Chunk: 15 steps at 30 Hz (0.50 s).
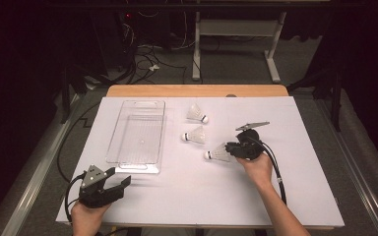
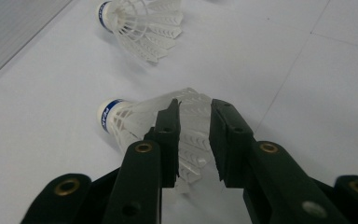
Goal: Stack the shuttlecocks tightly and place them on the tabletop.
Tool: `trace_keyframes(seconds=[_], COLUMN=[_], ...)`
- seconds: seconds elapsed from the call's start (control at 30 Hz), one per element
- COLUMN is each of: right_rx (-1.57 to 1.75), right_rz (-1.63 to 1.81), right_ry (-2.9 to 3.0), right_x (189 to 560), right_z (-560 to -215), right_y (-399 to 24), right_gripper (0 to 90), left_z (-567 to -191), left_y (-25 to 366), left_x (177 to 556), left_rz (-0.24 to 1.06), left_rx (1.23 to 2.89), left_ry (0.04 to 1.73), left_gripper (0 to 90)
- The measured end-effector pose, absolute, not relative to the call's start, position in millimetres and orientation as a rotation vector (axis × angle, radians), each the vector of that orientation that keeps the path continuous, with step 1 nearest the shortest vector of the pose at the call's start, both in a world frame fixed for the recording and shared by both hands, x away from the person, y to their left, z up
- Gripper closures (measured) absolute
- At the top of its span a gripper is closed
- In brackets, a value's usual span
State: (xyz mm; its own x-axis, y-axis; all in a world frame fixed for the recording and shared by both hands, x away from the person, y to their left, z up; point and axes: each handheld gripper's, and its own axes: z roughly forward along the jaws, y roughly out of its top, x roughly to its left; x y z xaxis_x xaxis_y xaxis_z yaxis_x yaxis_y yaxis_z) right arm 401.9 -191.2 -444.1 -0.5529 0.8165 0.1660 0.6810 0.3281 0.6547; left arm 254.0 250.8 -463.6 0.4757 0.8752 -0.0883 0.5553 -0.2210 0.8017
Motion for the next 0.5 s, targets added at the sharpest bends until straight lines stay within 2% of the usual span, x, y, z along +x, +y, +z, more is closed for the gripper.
trace_keyframes(seconds=[0.5], right_rx=[1.405], right_rz=[1.013], right_ry=[2.383], right_x=[402.8], right_z=[-454.1], right_y=[-195.8], right_gripper=[68.3], left_z=[-462.9], left_y=[250.6], left_x=[253.1], left_rz=[0.494], left_rx=[1.916], left_ry=[1.184], left_gripper=[34.0])
